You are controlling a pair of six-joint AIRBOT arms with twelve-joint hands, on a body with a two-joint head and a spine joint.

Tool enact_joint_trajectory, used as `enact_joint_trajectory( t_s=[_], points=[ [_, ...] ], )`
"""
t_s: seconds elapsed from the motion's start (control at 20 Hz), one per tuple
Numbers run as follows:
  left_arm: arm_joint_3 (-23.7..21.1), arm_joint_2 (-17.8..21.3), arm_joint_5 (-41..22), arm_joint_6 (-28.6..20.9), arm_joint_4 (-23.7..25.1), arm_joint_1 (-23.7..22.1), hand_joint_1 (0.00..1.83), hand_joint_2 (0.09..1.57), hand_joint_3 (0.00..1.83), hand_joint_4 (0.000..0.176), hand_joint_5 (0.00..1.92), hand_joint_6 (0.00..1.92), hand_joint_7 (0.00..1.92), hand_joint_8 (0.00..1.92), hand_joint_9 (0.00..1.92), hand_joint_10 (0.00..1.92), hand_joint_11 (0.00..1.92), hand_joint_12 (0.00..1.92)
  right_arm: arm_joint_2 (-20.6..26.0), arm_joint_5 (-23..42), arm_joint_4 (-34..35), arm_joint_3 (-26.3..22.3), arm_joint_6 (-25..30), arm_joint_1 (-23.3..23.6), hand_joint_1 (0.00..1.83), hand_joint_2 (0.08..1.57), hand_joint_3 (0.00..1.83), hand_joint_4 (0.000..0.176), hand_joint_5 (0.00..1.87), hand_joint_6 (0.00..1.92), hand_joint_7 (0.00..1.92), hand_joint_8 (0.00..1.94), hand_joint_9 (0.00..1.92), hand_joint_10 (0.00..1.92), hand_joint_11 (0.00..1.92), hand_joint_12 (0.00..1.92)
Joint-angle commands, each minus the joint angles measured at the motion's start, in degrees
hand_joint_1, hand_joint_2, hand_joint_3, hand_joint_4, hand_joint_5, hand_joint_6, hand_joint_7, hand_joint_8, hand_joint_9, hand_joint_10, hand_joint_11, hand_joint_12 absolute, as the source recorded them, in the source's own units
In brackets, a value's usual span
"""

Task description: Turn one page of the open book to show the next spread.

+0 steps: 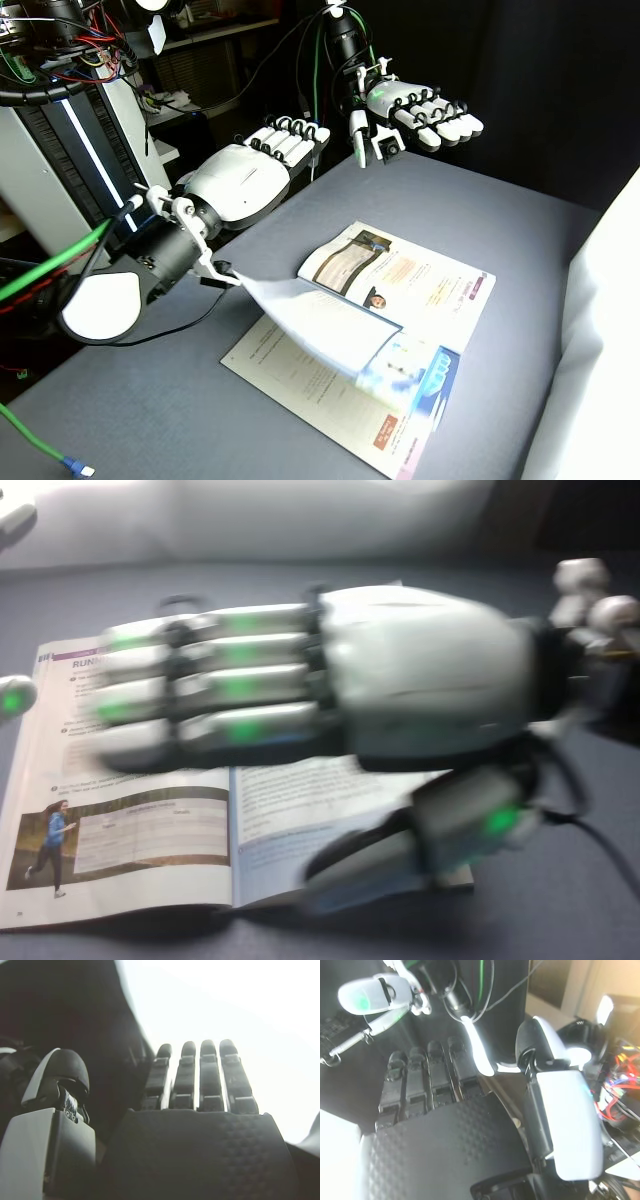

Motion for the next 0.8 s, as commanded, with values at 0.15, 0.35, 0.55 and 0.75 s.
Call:
enact_joint_trajectory(
  t_s=[0.15, 0.35, 0.55, 0.75],
  points=[
    [-0.12, -0.36, -6.65, -0.87, -1.53, 1.04, 0.00, 1.26, 0.00, 0.046, 0.00, 0.00, 0.00, 0.00, 0.00, 0.00, 0.00, 0.00, 9.73, -6.80, 3.50, -3.11, 1.86, -3.45, 0.00, 1.31, 0.02, 0.000, 0.01, 0.00, 0.00, 0.00, 0.00, 0.00, 0.00, 0.00],
    [0.31, -1.04, -5.07, -1.62, -0.69, 1.04, 0.00, 1.26, 0.00, 0.018, 0.00, 0.00, 0.00, 0.00, 0.00, 0.00, 0.00, 0.00, 11.79, -15.76, 0.25, -2.74, 4.49, -5.16, 0.00, 1.29, 0.01, 0.000, 0.07, 0.02, 0.01, 0.00, 0.00, 0.00, 0.00, 0.00],
    [0.64, -1.62, -4.24, -2.02, -0.42, 1.02, 0.00, 1.28, 0.01, 0.000, 0.00, 0.00, 0.00, 0.00, 0.00, 0.00, 0.00, 0.00, 11.39, -24.58, -5.88, -1.05, 7.69, -5.32, 0.00, 1.31, 0.01, 0.000, 0.11, 0.03, 0.07, 0.02, 0.04, 0.01, 0.04, 0.03],
    [0.91, -2.13, -3.87, -2.18, -0.40, 1.01, 0.00, 1.28, 0.01, 0.000, 0.00, 0.00, 0.00, 0.00, 0.00, 0.00, 0.00, 0.00, 9.22, -30.33, -14.45, 1.41, 13.80, -5.34, 0.00, 1.32, 0.00, 0.000, 0.12, 0.01, 0.08, 0.01, 0.04, 0.01, 0.00, 0.05]
  ],
)
